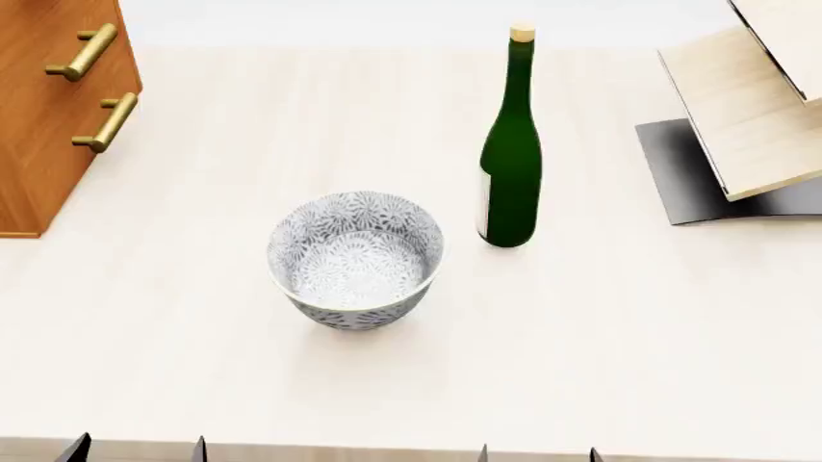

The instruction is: Put the wine bottle on the wine rack.

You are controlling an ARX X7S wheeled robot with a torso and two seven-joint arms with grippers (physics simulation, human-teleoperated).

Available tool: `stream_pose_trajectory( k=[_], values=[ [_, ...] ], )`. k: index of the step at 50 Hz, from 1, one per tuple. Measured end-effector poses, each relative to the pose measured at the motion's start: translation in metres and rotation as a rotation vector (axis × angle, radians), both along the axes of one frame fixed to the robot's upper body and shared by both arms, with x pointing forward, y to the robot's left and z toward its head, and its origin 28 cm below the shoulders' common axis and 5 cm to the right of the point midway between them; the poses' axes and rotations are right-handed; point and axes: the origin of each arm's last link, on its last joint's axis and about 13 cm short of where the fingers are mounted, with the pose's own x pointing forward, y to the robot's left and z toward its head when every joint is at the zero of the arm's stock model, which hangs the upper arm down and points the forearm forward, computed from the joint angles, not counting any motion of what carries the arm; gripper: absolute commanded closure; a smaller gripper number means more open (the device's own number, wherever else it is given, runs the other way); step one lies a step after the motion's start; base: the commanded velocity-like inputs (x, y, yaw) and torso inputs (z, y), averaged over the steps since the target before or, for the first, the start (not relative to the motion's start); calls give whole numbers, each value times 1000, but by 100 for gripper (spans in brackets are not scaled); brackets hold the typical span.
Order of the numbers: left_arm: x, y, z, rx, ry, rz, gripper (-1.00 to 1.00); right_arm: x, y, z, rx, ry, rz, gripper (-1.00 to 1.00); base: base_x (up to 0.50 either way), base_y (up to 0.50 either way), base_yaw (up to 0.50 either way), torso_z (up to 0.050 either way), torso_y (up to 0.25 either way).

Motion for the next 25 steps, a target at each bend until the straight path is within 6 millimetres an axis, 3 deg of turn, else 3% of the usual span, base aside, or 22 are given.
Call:
stream_pose_trajectory(
  k=[12,25],
  values=[
    [1,-1,1,-2,-5,5,-100,0,1,0,-11,-2,4,-100,0,0,0,0,0],
    [-5,-2,11,20,-43,8,-100,-6,0,14,-2,-57,-3,-100,0,0,0,0,0]
  ],
)
